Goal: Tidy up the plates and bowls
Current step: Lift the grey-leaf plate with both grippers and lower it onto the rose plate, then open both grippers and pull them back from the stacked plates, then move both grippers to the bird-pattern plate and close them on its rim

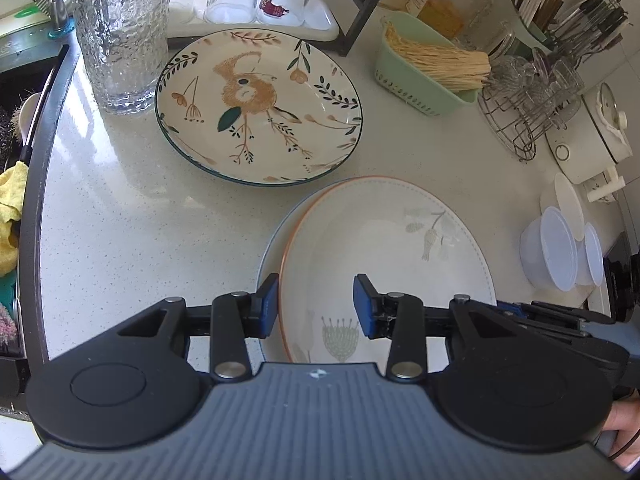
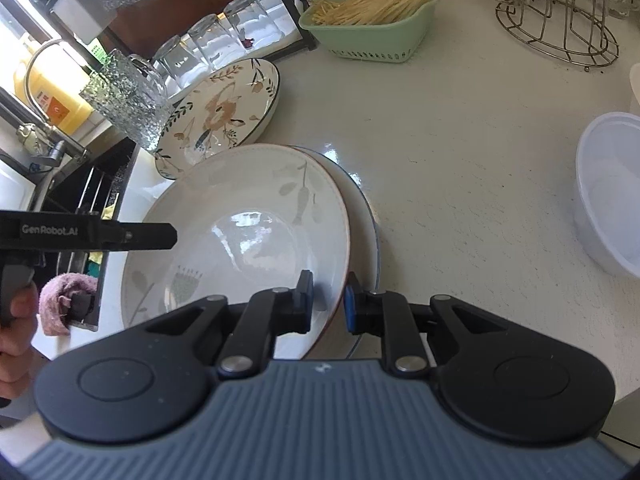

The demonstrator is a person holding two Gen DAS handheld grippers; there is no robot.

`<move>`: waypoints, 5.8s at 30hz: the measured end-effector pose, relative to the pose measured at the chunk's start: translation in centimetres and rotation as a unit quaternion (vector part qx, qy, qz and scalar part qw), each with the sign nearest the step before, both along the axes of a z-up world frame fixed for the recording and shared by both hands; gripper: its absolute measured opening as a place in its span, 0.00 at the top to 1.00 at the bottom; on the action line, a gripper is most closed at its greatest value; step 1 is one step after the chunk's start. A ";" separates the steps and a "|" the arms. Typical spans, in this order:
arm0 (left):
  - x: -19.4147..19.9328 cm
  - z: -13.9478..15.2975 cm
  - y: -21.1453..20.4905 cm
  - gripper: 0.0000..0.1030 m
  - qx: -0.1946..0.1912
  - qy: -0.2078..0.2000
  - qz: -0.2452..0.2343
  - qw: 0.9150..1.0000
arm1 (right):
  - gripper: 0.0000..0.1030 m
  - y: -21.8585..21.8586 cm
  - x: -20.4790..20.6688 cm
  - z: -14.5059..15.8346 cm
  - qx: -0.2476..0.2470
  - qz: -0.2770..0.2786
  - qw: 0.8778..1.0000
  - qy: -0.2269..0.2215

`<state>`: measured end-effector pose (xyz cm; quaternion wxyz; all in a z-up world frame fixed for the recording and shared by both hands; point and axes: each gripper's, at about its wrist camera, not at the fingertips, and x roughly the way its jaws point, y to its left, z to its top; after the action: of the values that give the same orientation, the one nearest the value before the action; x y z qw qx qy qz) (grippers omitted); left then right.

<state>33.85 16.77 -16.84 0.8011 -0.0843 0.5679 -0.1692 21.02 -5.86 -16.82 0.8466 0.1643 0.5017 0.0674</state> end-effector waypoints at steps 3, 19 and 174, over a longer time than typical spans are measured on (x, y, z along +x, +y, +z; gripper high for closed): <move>0.2 -0.1 -0.1 0.58 0.006 0.002 -0.005 1.000 | 0.81 0.1 0.2 0.0 -0.003 -0.003 1.000 -0.004; 0.9 -0.5 0.2 0.57 0.011 0.035 -0.012 0.999 | 0.80 0.4 1.0 -0.6 -0.007 0.002 1.000 -0.006; 8.8 -2.6 6.9 0.49 0.016 -0.054 0.174 0.983 | 0.63 4.5 14.4 1.2 -0.026 0.073 0.995 -0.061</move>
<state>42.62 23.67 -19.44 0.8493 -0.1600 0.5026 -0.0225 35.39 -1.32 -15.61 0.8724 0.1009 0.4616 0.1253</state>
